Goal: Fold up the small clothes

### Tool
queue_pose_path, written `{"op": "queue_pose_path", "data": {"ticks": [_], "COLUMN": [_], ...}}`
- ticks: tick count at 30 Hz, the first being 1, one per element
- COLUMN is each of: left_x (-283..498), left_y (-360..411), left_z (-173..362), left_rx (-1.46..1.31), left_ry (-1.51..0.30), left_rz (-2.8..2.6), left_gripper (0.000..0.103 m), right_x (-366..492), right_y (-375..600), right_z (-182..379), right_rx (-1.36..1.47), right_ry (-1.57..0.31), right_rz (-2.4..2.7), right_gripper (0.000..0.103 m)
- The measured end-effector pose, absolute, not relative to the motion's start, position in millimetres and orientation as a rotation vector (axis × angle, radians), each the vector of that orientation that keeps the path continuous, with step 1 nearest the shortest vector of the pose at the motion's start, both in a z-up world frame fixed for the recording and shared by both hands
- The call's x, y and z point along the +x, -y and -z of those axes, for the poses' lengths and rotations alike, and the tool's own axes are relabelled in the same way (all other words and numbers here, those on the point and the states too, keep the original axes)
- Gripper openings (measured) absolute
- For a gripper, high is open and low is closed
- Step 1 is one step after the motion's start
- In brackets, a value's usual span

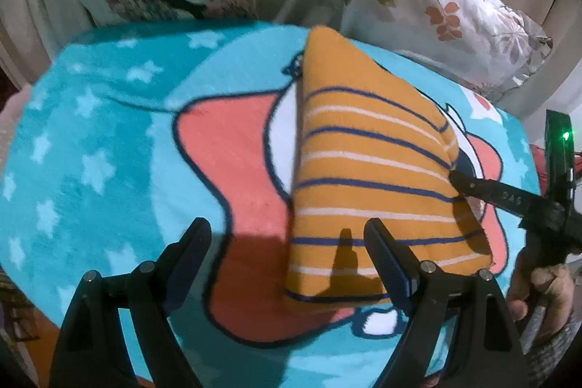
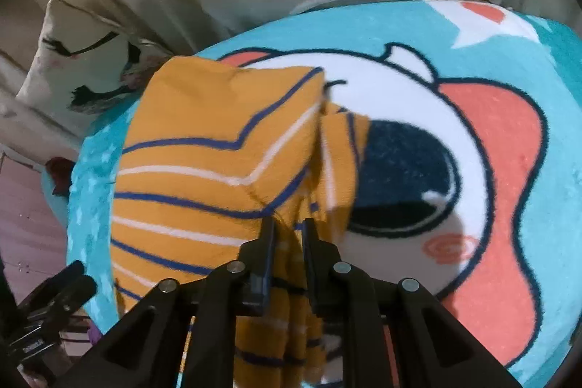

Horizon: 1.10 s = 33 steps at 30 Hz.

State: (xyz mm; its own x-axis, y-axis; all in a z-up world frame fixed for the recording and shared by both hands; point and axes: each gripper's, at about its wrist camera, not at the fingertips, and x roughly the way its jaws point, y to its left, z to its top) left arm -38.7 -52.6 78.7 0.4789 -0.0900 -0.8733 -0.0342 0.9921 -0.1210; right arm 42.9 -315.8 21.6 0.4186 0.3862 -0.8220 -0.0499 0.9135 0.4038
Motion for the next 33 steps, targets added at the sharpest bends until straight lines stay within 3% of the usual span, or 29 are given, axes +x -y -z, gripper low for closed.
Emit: {"op": "queue_pose_path", "data": {"ticks": [10,19,33], "left_x": [-36.9,-41.1,-35.5], "left_y": [56.2,50.2,45.3], "left_z": [-97.4,-102.9,-98.3], "left_rx": [-0.004,0.051,0.037], "left_ry": [-1.027,-1.013,-1.027], "left_rz": [-0.044,-0.063,-0.058], "left_gripper": [0.085,0.085,0.085], "right_x": [34.8,84.3,49.5], "right_y": [297.0,277.5,277.3], "right_z": [-97.0,-31.6,-70.7], "right_rx": [0.243,0.246,0.199], "right_ry": [-0.909,-1.055,-0.978], "right_rz": [-0.282,-0.241,-0.197], "right_gripper": [0.020,0.020,0.020]}}
